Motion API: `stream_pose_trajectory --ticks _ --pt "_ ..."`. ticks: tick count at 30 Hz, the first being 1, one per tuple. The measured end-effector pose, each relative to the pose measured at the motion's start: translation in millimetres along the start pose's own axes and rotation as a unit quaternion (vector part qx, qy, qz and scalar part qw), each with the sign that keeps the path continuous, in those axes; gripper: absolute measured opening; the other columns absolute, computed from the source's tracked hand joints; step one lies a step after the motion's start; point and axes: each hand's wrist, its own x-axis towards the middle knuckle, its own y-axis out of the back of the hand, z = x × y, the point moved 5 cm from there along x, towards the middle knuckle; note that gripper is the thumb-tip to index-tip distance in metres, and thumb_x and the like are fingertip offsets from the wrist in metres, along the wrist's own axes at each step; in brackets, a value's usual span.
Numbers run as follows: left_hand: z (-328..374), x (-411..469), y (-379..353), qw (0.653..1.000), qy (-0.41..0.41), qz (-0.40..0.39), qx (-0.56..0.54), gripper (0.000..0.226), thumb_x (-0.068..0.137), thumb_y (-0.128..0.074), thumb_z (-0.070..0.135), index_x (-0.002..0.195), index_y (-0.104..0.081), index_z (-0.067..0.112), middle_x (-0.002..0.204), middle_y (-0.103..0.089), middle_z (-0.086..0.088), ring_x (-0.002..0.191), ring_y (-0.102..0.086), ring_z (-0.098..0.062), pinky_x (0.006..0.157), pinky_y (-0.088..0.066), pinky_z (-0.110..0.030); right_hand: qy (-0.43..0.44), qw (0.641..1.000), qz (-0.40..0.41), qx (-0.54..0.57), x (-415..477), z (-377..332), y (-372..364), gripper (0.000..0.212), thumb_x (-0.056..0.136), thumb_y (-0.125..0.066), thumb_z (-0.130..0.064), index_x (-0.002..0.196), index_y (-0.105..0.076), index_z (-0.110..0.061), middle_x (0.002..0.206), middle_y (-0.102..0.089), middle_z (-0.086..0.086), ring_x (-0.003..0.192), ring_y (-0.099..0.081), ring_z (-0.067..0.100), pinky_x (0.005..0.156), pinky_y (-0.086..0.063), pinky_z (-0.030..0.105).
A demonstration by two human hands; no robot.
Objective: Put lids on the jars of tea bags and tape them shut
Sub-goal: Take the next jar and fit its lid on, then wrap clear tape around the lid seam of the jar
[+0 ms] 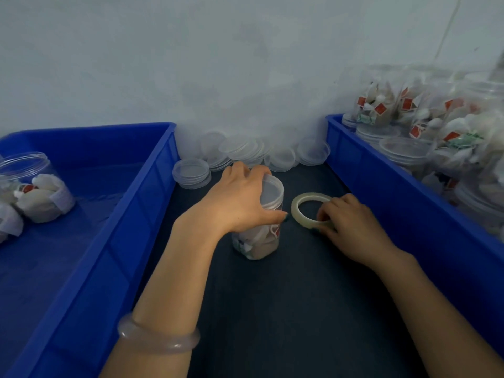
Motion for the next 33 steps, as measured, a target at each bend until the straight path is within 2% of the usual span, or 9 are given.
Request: stream_pose_trajectory --ticks 3,8,10,13,16,21,26,29,33 --pt "0 1 1 1.000 -0.007 0.011 0.018 0.090 0.080 -0.066 0.067 0.152 -0.026 0.031 0.143 -0.030 -0.005 0.137 -0.026 -0.023 0.110 -0.033 -0.039 -0.008 0.999 0.041 0.032 -1 -7 4 0.011 0.102 -0.051 -0.038 0.104 -0.052 -0.027 0.091 -0.055 -0.013 0.084 -0.049 0.007 0.094 -0.044 0.034" --pt "2 1 4 0.995 -0.044 0.047 0.082 0.093 0.077 -0.061 0.075 0.153 -0.022 0.039 0.140 -0.026 -0.001 0.136 -0.023 -0.021 0.115 -0.031 -0.046 -0.040 0.948 0.144 0.280 -3 -20 17 0.008 0.105 -0.041 -0.036 0.105 -0.045 -0.029 0.081 -0.058 -0.004 0.065 -0.054 0.011 0.057 -0.046 0.036" --pt "9 -1 8 0.985 -0.079 0.094 0.118 0.096 0.078 -0.057 0.076 0.156 -0.018 0.037 0.143 -0.023 -0.002 0.137 -0.025 -0.021 0.115 -0.032 -0.049 0.000 0.918 0.201 0.342 -7 -31 24 0.012 0.105 -0.038 -0.037 0.108 -0.046 -0.028 0.082 -0.056 -0.005 0.066 -0.052 0.009 0.059 -0.045 0.036" --pt "32 -6 13 0.973 -0.150 0.158 0.075 0.093 0.085 -0.041 0.071 0.161 -0.008 0.028 0.156 -0.021 -0.002 0.138 -0.037 -0.018 0.109 -0.039 -0.038 0.069 0.899 0.248 0.353 -16 -48 29 0.027 0.104 -0.038 -0.026 0.126 -0.050 -0.016 0.104 -0.058 -0.002 0.093 -0.057 0.013 0.079 -0.050 0.041" --pt "55 -9 15 0.954 -0.197 0.221 0.049 0.070 0.099 -0.040 0.053 0.158 -0.028 0.018 0.159 -0.028 0.001 0.130 -0.050 -0.016 0.099 -0.044 -0.030 0.090 0.878 0.276 0.380 -19 -51 30 0.037 0.102 -0.040 -0.016 0.136 -0.047 -0.004 0.122 -0.057 0.007 0.112 -0.057 0.022 0.095 -0.049 0.048" --pt "63 -11 15 0.934 -0.171 0.312 0.021 0.056 0.106 -0.046 0.033 0.157 -0.032 0.015 0.161 -0.033 0.001 0.130 -0.054 -0.015 0.093 -0.050 -0.028 0.095 0.830 0.309 0.455 -20 -51 34 0.028 0.102 -0.043 -0.016 0.129 -0.048 -0.009 0.115 -0.059 0.009 0.102 -0.060 0.024 0.085 -0.052 0.050" --pt "64 -18 19 0.901 -0.214 0.376 0.010 0.037 0.101 -0.058 0.018 0.136 -0.062 0.008 0.137 -0.063 -0.004 0.110 -0.069 -0.021 0.081 -0.060 -0.038 0.090 0.815 0.293 0.491 -20 -56 29 0.025 0.102 -0.043 -0.018 0.127 -0.043 -0.013 0.111 -0.063 -0.002 0.100 -0.063 0.014 0.081 -0.051 0.029" --pt "64 -18 16 0.881 -0.239 0.407 0.046 0.030 0.096 -0.066 0.011 0.126 -0.070 0.007 0.127 -0.070 -0.005 0.099 -0.073 -0.022 0.075 -0.059 -0.034 0.093 0.811 0.297 0.495 -19 -56 25 0.026 0.102 -0.043 -0.016 0.127 -0.041 -0.011 0.105 -0.062 -0.023 0.094 -0.062 0.004 0.079 -0.047 0.019" --pt "64 -17 6 0.852 -0.255 0.447 0.096 0.030 0.090 -0.073 0.009 0.121 -0.073 0.008 0.123 -0.072 -0.004 0.094 -0.074 -0.019 0.074 -0.057 -0.030 0.083 0.805 0.314 0.497 -18 -54 25 0.029 0.101 -0.044 -0.011 0.130 -0.041 -0.007 0.102 -0.061 -0.024 0.089 -0.061 0.004 0.077 -0.052 0.025"
